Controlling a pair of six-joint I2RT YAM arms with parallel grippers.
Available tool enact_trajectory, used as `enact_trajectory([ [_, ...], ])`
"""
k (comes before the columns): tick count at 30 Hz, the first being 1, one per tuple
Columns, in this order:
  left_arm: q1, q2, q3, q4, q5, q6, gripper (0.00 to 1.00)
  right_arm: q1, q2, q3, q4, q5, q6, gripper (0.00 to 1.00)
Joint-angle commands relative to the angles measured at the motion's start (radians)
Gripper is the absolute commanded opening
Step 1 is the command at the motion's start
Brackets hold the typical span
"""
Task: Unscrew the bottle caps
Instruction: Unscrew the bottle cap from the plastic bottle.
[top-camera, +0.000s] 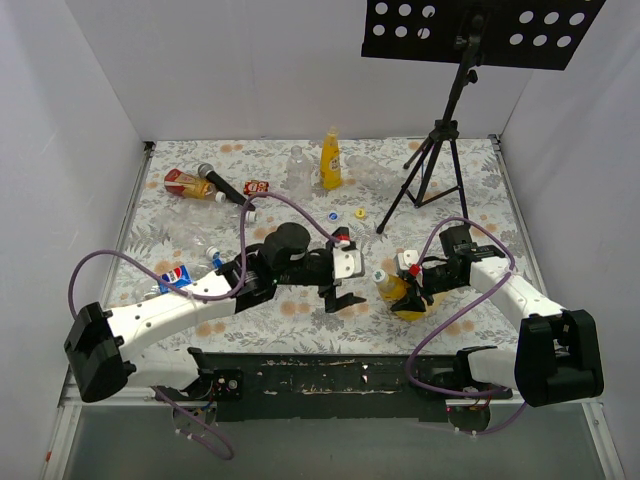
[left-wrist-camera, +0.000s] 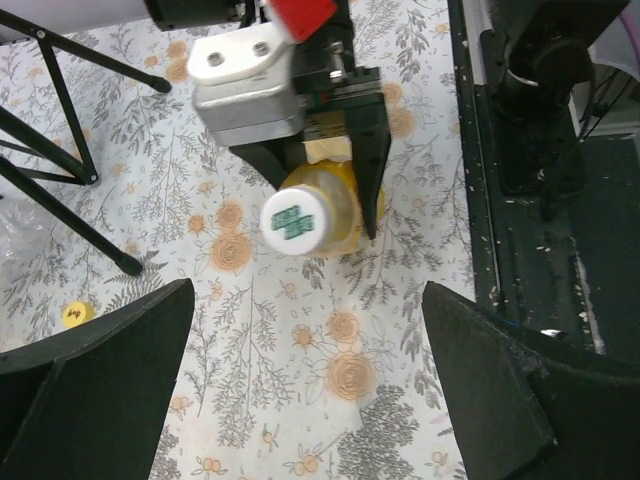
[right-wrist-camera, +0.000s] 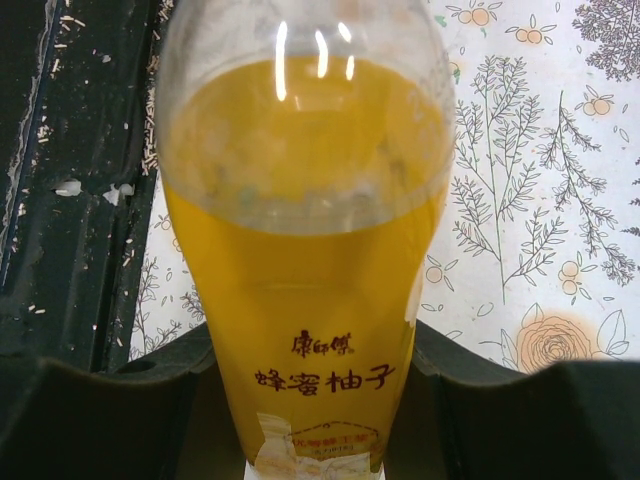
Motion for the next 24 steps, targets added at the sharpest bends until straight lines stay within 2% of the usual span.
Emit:
enact_trajectory([
  [1,0.083,0.044,0.067,0.066,0.202,0.036,0.98,0.001,-0.016,0.036,-0.017,-0.08,-0.019,0.01],
  [7,0.091,0.152,0.15,0.018,0.27,0.038,0.95,0.001,-0.013,0.04,-0.026,-0.085,-0.026,0.01],
  [11,0.091,0.221,0.214,-0.025,0.328,0.024,0.81,0.001,-0.016,0.04,-0.027,-0.083,-0.03,0.01],
  [15,0.091,0.282,0.263,-0.078,0.345,0.027,0.71,0.001,-0.016,0.04,-0.028,-0.085,-0.028,0.01],
  [24,0.091,0.302,0.285,-0.117,0.33,0.036,0.48,0.001,-0.014,0.04,-0.027,-0.085,-0.028,0.01],
])
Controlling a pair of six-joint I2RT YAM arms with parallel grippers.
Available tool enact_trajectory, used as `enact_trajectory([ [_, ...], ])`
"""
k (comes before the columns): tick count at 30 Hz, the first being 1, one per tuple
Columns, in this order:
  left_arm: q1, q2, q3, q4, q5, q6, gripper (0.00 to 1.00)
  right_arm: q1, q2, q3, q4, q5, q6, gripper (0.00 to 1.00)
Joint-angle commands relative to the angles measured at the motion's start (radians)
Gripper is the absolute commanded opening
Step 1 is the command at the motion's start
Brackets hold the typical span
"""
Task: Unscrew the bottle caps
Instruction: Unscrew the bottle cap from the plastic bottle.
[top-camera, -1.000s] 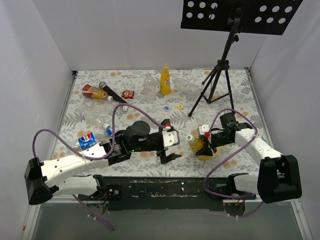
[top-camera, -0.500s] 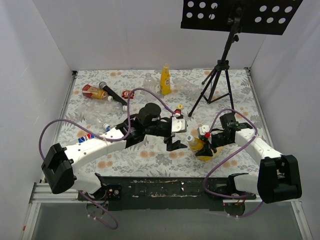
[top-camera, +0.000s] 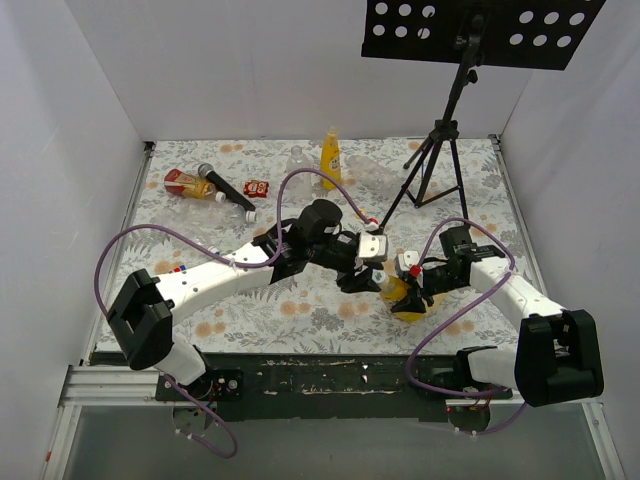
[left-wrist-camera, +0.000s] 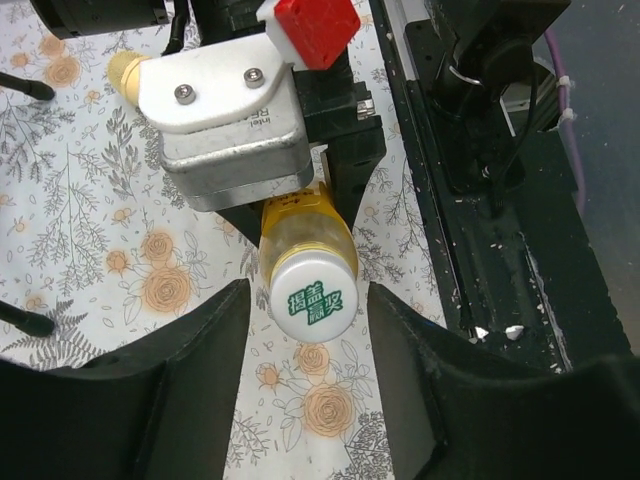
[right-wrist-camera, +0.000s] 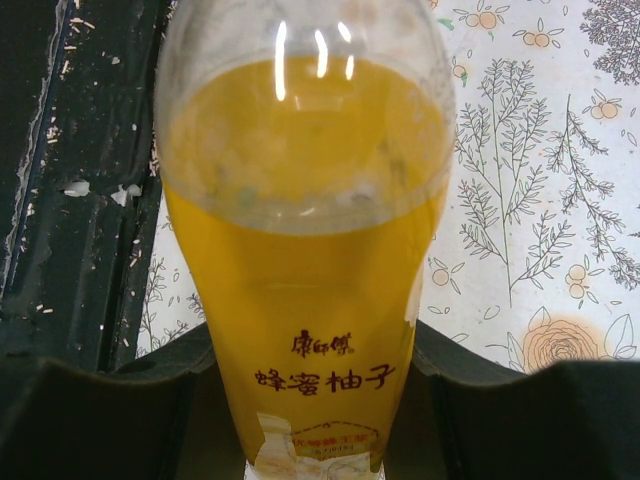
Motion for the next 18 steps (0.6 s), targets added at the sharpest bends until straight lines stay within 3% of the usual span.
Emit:
enact_trajectory([
  [1,-0.002,-0.021,0.045,-0.022,0.029,0.01,0.45,0.001,-0.014,0.04,-0.007,-0.077,-0.013,0.01],
  [4,-0.002,-0.025,0.042,-0.01,0.037,-0.018,0.29,0.001,-0.01,0.04,-0.008,-0.076,-0.013,0.01],
  [10,-0.002,-0.039,0.029,0.024,0.034,-0.101,0.08,0.001,-0.005,0.04,-0.007,-0.074,-0.013,0.01],
  [15,-0.004,-0.042,0.032,0.033,-0.009,-0.286,0.05,0.001,-0.007,0.04,-0.004,-0.073,-0.012,0.01],
  [18,-0.011,-0.027,0.037,0.035,-0.125,-0.493,0.0,0.001,-0.004,0.04,-0.004,-0.073,-0.01,0.01],
])
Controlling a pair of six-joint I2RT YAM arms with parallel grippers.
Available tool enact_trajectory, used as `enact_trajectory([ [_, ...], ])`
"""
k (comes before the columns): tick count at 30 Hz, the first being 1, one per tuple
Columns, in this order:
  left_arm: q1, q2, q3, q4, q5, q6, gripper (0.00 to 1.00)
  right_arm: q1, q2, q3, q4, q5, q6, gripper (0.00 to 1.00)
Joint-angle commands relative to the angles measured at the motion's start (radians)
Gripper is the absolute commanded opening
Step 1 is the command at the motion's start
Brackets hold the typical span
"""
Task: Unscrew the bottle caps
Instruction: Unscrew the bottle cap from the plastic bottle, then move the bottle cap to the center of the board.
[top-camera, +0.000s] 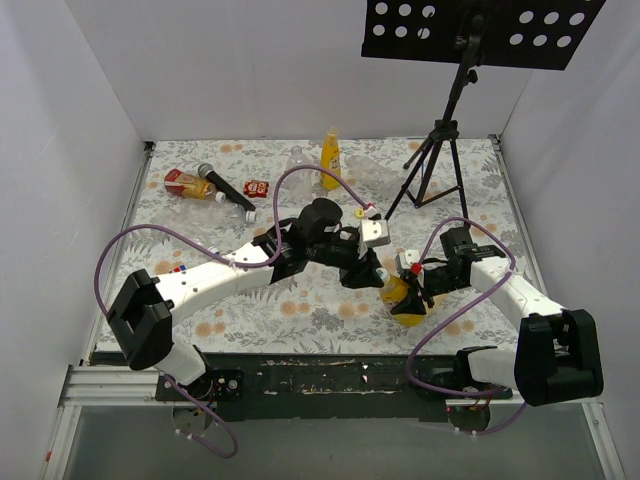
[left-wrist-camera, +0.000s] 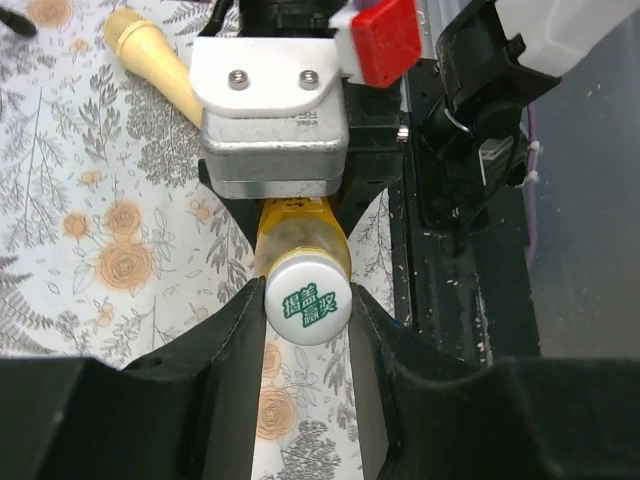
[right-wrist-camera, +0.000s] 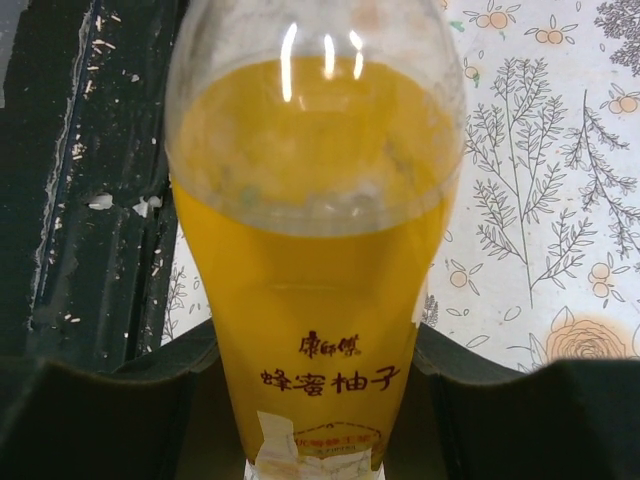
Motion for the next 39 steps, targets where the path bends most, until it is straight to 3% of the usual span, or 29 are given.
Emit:
enact_trajectory([
  [1,-0.017,-0.014,0.044,-0.006,-0.146,-0.359,0.0,0.002,-0.004,0.042,0.014,-0.052,-0.031,0.01],
  [6,-0.035,0.049,0.113,-0.149,-0.338,-0.787,0.0,0.002,-0.001,0.04,0.017,-0.049,-0.03,0.01],
  [8,-0.068,0.044,0.113,-0.164,-0.418,-0.841,0.0,0.002,0.0,0.04,0.016,-0.051,-0.03,0.01],
  [12,-0.094,0.035,0.115,-0.169,-0.452,-0.842,0.01,0.002,0.003,0.04,0.017,-0.049,-0.029,0.01],
  [15,-0.092,0.023,0.123,-0.179,-0.452,-0.819,0.21,0.002,0.0,0.04,0.016,-0.049,-0.028,0.01],
  [21,-0.094,-0.051,0.095,-0.19,-0.448,-0.759,0.48,0.002,0.0,0.04,0.016,-0.049,-0.028,0.01],
  [23,-0.092,-0.075,0.075,-0.193,-0.449,-0.747,0.5,0.002,0.002,0.043,0.017,-0.049,-0.028,0.01],
  [30,-0.089,-0.106,0.011,-0.184,-0.509,-0.757,0.42,0.002,0.002,0.04,0.016,-0.046,-0.028,0.01],
  [33,-0.054,-0.129,-0.031,-0.199,-0.604,-0.745,0.49,0.002,-0.003,0.039,0.02,-0.046,-0.025,0.01],
  [39,0.024,-0.287,-0.216,-0.175,-0.658,-0.743,0.64,0.002,-0.004,0.039,0.02,-0.046,-0.023,0.01],
])
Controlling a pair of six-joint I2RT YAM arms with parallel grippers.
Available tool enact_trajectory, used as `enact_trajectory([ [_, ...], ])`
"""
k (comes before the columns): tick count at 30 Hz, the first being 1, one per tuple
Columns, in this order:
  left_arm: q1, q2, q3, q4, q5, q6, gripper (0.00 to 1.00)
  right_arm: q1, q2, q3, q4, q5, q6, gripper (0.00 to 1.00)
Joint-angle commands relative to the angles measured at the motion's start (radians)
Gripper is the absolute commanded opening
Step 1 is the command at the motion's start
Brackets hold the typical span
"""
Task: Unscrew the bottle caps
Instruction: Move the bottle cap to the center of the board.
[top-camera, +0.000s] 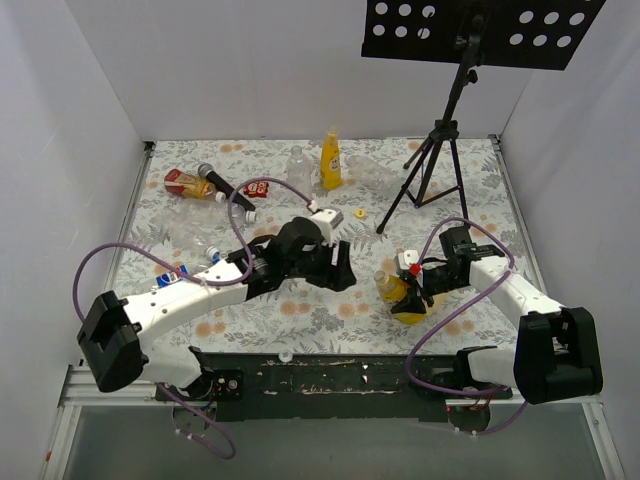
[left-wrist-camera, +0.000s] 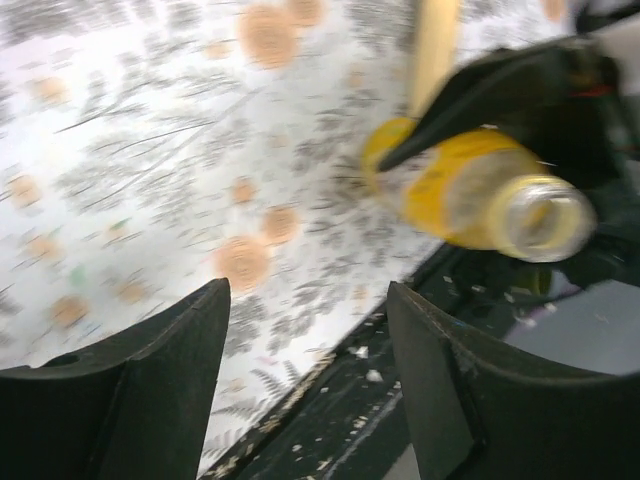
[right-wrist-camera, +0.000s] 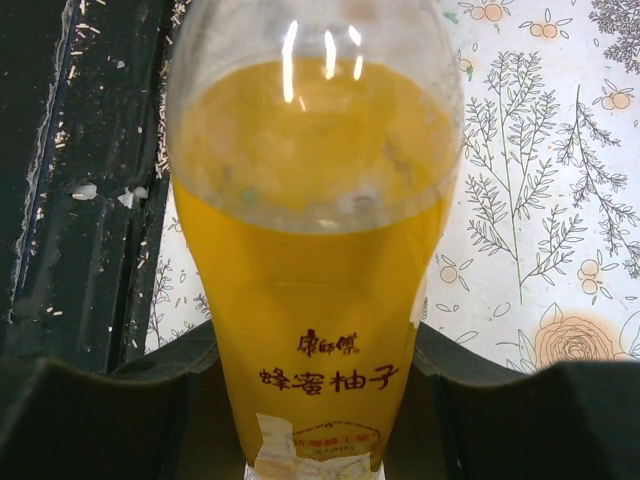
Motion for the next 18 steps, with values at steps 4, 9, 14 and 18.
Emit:
enact_trajectory([
  [4,0.066,-0.221,-0.17,-0.031,-0.141,0.008,0.66,0.007,-0.014,0.039,0.008,-0.065,-0.016,0.01],
  [9,0.083,-0.274,-0.206,-0.095,-0.174,-0.006,0.67,0.006,-0.016,0.037,0.006,-0.064,-0.018,0.01],
  [14,0.095,-0.304,-0.21,-0.208,-0.236,-0.065,0.68,0.006,-0.016,0.037,0.012,-0.065,-0.016,0.01],
  [18,0.095,-0.32,-0.178,-0.392,-0.226,-0.165,0.65,0.006,-0.011,0.037,0.015,-0.062,-0.01,0.01],
])
